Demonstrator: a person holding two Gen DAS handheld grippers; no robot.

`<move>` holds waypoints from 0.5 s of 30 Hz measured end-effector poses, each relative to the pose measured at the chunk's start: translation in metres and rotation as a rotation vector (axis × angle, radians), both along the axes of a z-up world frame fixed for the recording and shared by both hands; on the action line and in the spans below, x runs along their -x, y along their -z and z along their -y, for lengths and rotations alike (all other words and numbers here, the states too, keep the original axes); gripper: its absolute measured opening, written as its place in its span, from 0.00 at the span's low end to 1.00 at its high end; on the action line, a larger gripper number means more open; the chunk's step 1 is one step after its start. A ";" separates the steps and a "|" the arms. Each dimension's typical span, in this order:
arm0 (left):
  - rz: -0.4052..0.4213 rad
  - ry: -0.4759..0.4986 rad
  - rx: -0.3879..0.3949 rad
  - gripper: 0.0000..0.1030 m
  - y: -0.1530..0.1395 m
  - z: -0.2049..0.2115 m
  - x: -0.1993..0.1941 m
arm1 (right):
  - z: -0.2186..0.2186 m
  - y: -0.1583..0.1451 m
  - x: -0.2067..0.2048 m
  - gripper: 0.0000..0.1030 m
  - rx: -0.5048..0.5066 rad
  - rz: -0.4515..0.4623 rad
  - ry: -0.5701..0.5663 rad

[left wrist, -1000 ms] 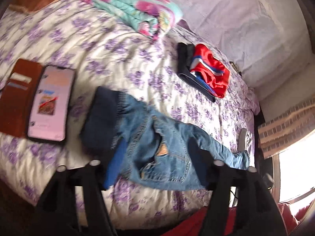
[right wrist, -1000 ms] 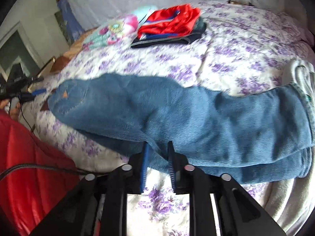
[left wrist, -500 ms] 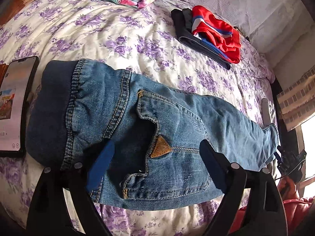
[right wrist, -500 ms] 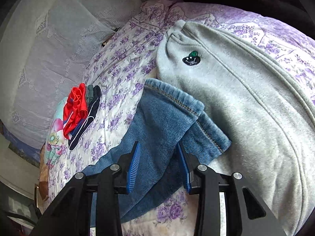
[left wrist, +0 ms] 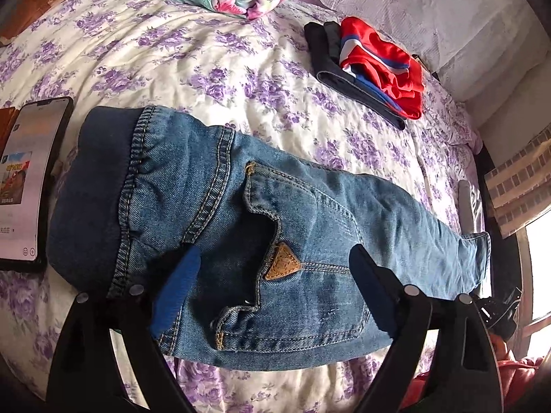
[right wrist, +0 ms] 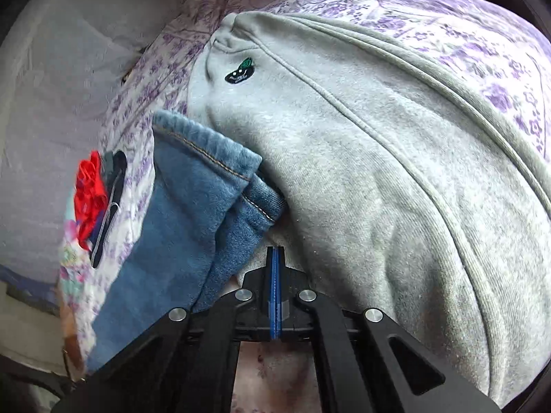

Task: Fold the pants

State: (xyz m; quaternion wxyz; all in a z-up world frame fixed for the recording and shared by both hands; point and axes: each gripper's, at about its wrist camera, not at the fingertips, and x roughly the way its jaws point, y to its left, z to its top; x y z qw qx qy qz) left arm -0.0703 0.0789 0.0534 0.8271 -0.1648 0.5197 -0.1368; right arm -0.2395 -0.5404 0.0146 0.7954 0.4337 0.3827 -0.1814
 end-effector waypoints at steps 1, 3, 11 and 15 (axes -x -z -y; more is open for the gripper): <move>-0.008 -0.004 0.002 0.83 -0.002 -0.001 -0.001 | -0.002 -0.007 0.001 0.06 0.003 0.021 -0.004; -0.019 -0.037 0.027 0.83 -0.008 -0.004 0.000 | -0.011 -0.025 -0.001 0.09 0.051 0.068 -0.057; 0.007 0.024 -0.097 0.88 -0.012 0.013 -0.004 | -0.039 -0.021 -0.048 0.35 0.128 -0.001 -0.202; 0.043 0.098 -0.225 0.88 0.004 0.026 0.003 | -0.022 -0.005 -0.039 0.04 0.075 -0.046 -0.138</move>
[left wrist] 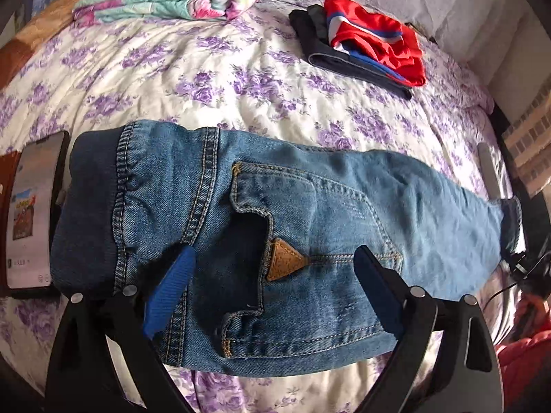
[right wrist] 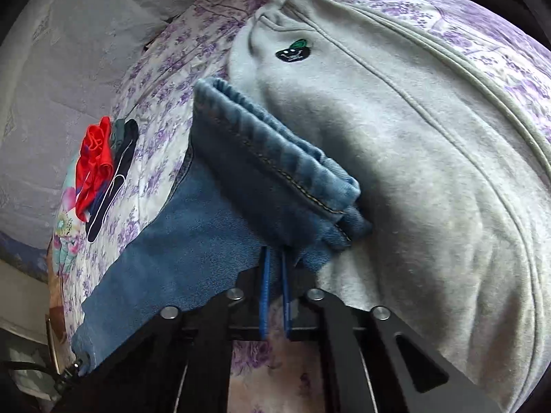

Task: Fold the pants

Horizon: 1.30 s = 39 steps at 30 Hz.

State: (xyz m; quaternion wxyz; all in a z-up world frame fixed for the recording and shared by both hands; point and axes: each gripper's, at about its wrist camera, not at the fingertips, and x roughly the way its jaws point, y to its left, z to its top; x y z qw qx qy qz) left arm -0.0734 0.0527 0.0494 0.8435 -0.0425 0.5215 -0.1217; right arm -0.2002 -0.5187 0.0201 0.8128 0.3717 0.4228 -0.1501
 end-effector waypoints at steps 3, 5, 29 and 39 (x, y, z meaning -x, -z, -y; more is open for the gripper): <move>0.008 -0.029 0.008 0.88 -0.011 0.000 0.005 | -0.020 -0.039 -0.001 0.11 0.184 0.048 -0.068; 0.023 -0.059 0.067 0.88 -0.018 -0.008 0.005 | -0.047 -0.059 -0.028 0.11 0.213 0.108 -0.253; 0.116 -0.049 -0.089 0.95 0.004 -0.012 0.011 | -0.334 -0.042 -0.225 0.40 0.149 0.074 -1.063; 0.252 -0.020 -0.279 0.96 0.017 0.010 0.026 | -0.350 -0.055 -0.217 0.10 0.265 0.160 -1.069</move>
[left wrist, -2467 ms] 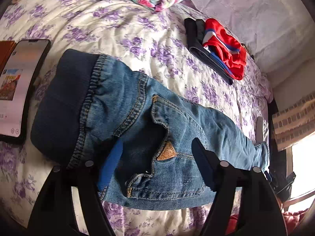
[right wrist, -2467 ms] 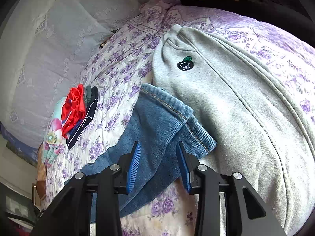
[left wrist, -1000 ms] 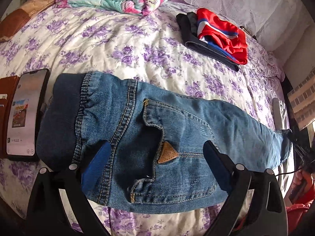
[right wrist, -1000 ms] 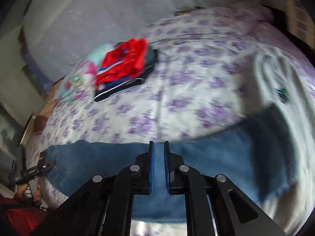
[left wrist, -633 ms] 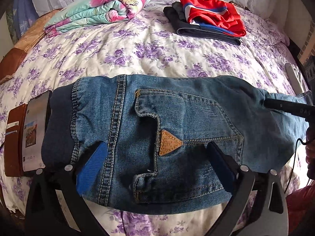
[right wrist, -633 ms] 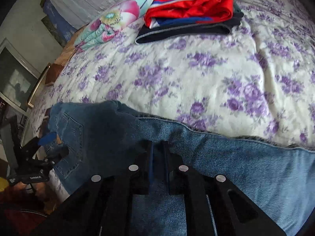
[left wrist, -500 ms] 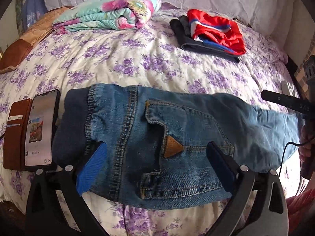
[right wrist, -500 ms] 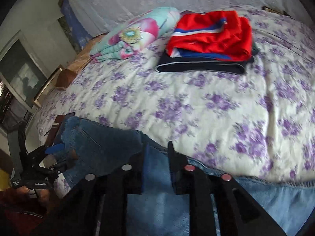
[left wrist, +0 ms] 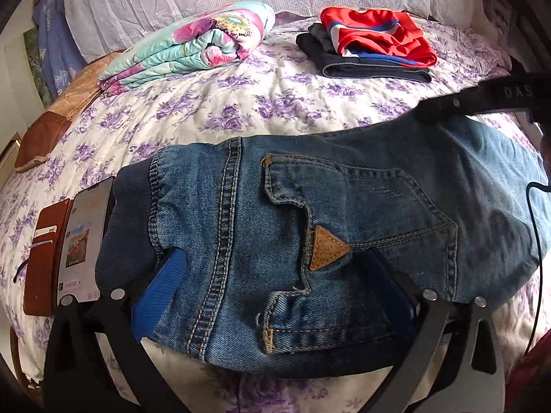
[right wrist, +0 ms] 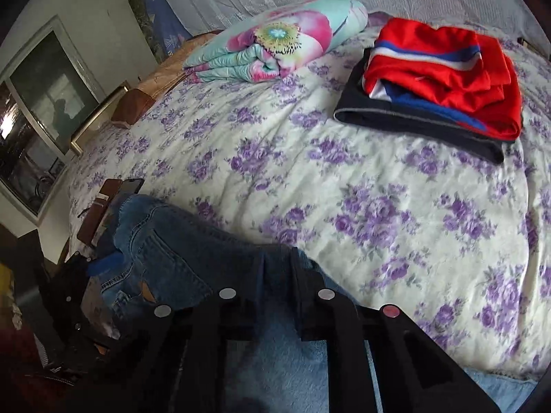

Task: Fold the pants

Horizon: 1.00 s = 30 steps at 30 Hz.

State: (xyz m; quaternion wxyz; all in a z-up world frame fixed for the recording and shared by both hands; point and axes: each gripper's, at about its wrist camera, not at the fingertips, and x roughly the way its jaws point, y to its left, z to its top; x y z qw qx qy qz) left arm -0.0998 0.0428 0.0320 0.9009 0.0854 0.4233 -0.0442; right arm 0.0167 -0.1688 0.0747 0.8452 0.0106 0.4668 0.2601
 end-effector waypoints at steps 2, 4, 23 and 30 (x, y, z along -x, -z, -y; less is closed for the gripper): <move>0.013 0.002 -0.025 0.96 0.001 0.003 0.001 | -0.009 0.020 -0.015 0.13 0.083 -0.042 -0.002; 0.011 0.007 -0.037 0.96 0.002 0.005 0.000 | -0.003 0.043 -0.021 0.20 0.072 -0.097 0.023; -0.099 -0.110 -0.049 0.95 -0.024 0.002 -0.028 | 0.013 -0.011 0.064 0.66 0.035 0.124 -0.021; -0.122 -0.090 0.089 0.95 -0.025 -0.004 -0.030 | 0.058 0.046 0.092 0.87 0.109 0.032 0.030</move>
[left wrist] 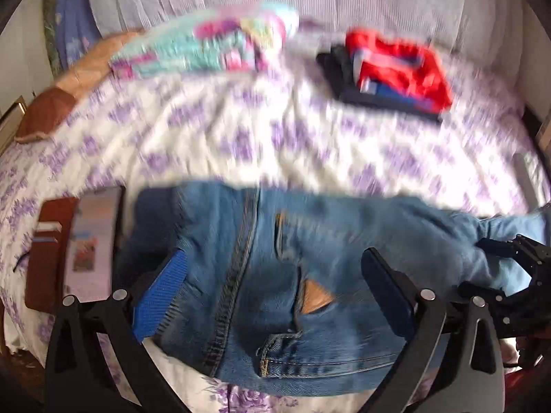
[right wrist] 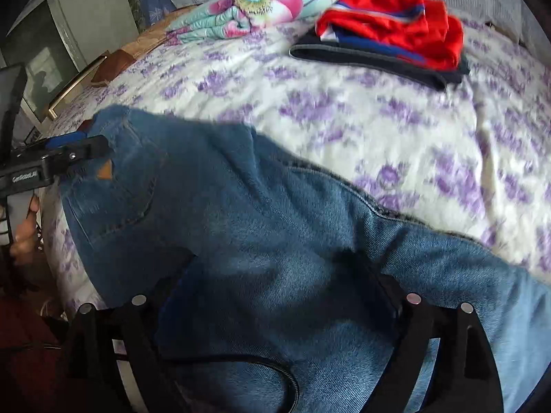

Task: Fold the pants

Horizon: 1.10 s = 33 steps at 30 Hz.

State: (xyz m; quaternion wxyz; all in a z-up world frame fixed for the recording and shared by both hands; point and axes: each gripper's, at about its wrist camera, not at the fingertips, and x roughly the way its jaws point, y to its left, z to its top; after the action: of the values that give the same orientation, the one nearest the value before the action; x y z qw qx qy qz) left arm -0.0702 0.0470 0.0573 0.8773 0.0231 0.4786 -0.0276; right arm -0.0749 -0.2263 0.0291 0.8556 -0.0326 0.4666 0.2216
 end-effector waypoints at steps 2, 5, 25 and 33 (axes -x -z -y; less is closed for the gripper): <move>-0.004 0.039 -0.150 0.96 0.021 0.016 -0.004 | -0.004 -0.008 0.008 0.87 0.048 0.042 -0.015; 0.057 0.102 -0.219 0.95 0.000 0.036 0.004 | 0.014 -0.044 0.021 0.89 0.038 0.151 0.041; -0.074 0.127 -0.055 0.96 0.035 0.055 -0.012 | 0.196 0.002 0.072 0.96 -0.150 -0.023 0.585; -0.008 0.005 0.001 0.95 0.003 0.025 -0.003 | 0.250 -0.029 0.138 0.96 -0.314 0.079 0.892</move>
State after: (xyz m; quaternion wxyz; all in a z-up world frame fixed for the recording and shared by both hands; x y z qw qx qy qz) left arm -0.0671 0.0218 0.0544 0.8753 0.0239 0.4820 -0.0300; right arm -0.2128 -0.4759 0.0585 0.8791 0.2921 0.3630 -0.1010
